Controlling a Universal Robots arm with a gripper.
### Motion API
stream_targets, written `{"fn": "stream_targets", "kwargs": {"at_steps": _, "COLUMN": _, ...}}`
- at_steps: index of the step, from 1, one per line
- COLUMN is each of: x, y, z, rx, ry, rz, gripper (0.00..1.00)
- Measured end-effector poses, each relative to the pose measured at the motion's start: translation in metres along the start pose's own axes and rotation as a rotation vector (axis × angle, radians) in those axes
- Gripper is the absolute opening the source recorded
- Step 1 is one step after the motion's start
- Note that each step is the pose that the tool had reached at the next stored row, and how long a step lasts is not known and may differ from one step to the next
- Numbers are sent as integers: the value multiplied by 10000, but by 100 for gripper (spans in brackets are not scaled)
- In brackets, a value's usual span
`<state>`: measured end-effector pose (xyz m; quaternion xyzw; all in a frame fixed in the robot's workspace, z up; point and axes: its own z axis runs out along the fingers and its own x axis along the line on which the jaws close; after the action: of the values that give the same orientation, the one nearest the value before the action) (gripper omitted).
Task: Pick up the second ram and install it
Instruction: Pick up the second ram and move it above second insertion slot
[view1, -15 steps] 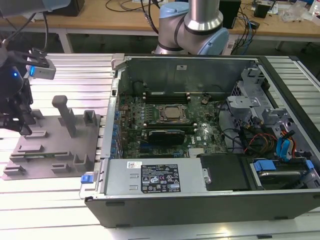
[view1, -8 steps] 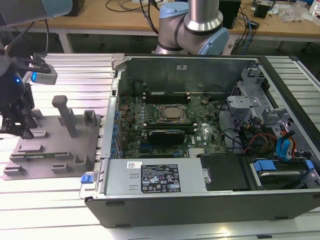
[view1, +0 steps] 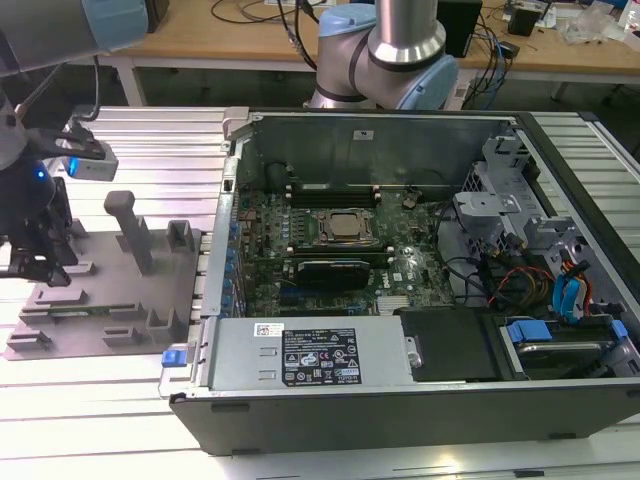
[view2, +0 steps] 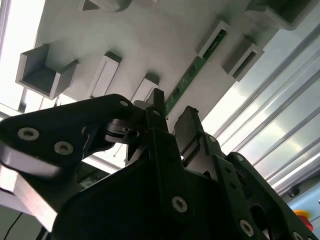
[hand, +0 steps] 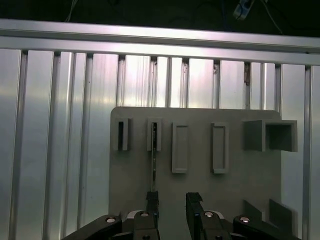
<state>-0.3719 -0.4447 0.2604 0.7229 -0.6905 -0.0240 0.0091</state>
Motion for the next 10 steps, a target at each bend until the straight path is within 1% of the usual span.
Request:
{"fn": "stream_targets", "kwargs": {"at_steps": 2, "x": 7, "y": -1, "z": 33, "rx": 0, "ry": 0, "rz": -5, "gripper": 34}}
{"fn": "stream_targets", "kwargs": {"at_steps": 7, "x": 21, "y": -3, "z": 72, "rx": 0, "ry": 0, "rz": -12, "gripper": 34}}
{"fn": "stream_targets", "kwargs": {"at_steps": 10, "x": 54, "y": -4, "z": 127, "rx": 1, "ry": 0, "rz": -22, "gripper": 34}}
